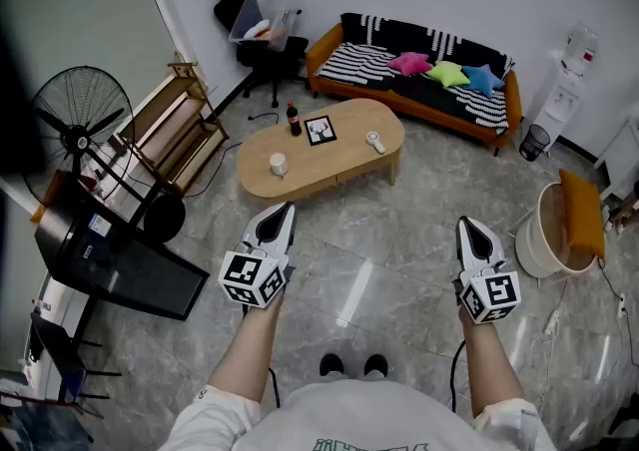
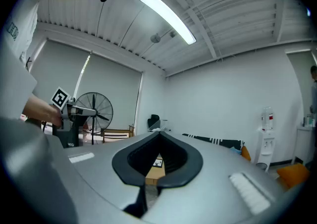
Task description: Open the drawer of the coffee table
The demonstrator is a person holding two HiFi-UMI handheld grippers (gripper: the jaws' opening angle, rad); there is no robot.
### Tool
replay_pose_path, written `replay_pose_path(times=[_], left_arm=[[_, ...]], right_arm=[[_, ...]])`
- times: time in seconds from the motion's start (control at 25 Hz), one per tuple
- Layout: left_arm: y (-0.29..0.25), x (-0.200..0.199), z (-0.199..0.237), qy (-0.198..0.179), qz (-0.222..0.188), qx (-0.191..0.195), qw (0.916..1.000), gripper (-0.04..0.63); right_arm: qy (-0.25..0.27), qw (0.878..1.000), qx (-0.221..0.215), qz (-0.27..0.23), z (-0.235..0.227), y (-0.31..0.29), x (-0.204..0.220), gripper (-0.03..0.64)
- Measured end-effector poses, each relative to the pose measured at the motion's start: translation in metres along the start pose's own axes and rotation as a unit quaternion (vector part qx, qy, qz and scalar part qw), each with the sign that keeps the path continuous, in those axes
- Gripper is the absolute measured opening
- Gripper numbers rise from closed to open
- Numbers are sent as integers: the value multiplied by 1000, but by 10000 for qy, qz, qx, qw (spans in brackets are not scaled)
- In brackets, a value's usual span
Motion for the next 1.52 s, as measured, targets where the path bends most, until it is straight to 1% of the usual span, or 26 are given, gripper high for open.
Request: replay_pose_path(times=[0.48,0.56,0.6,0.64,0.68,0.76,0.84,1.08,1.28,1.52], left_arm=[[1,4,-1,25,-1,-1,10000,-2],[2,5,0,33,3,1,10000,-2],[2,5,0,36,6,1,10000,-2],[2,4,0,37,9,0,10000,-2],[2,4,0,33,13,-1,10000,-2],[2,3,0,20,20,-3,10000,-2],[4,2,0,9,27,-1,10000,-2],[5,5,2,-29,79,6,10000,-2],[9,8,14,-6,152,29,9999,-2],[4,17,35,56,226,183,9996,-2]], right_arm=[[6,10000,-43,-21,2,1,1,3],[-92,9998,46,-157,-2,0,-1,4],[-197,9993,176,-259,-6,-1,-2,13],[-323,9984,314,-346,-11,-4,-3,327],[-421,9975,399,-395,-14,-6,-4,588],[-388,9977,394,-394,-12,-8,-6,589],[-301,9984,301,-375,-7,-9,-7,589],[-318,9990,131,-300,3,-9,1,589],[-314,9992,129,-198,13,-13,5,589],[-286,9993,244,-68,28,-19,11,589]])
Point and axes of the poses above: the fingertips, and each gripper's own axes: y backward along the fingers, z to its left, x out of its underside, the point moved 1 cm from there along y, backward along the fingers, and after that the axes turned 14 degrees about y, right-handed, at the moved point
